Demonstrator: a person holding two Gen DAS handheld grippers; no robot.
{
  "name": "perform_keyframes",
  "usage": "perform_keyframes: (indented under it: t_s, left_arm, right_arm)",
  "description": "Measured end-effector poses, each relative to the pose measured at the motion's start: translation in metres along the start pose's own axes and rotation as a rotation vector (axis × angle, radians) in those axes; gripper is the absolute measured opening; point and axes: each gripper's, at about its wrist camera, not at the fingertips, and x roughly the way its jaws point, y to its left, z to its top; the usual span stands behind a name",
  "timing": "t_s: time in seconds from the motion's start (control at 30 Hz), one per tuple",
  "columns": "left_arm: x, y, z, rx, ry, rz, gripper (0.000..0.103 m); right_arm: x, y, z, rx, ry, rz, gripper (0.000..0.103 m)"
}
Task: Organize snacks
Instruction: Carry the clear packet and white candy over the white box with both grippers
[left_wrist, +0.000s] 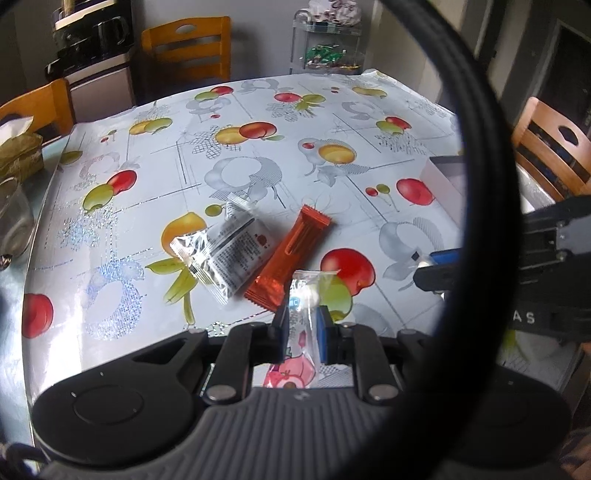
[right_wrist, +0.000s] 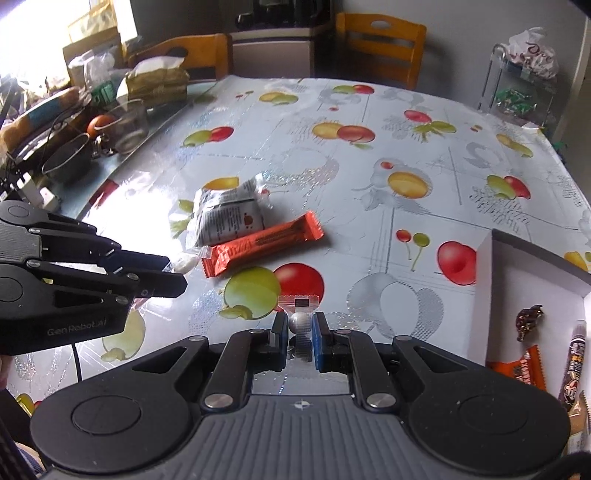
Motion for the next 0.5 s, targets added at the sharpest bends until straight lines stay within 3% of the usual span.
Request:
perform_keyframes:
  t_s: [0.13, 0.5]
  left_arm:
    - [-0.003, -0.003, 0.006, -0.051, 0.004, 0.021, 0.012]
    - [-0.016, -0.023, 0.032, -0.037, -0.034, 0.025, 0.012]
  right_arm:
    - [-0.01, -0.007, 0.002, 0.018, -0.033, -0.012, 0.015]
    - [-0.033, -0.026, 0.011, 0.051, -0.107, -0.035, 0.015]
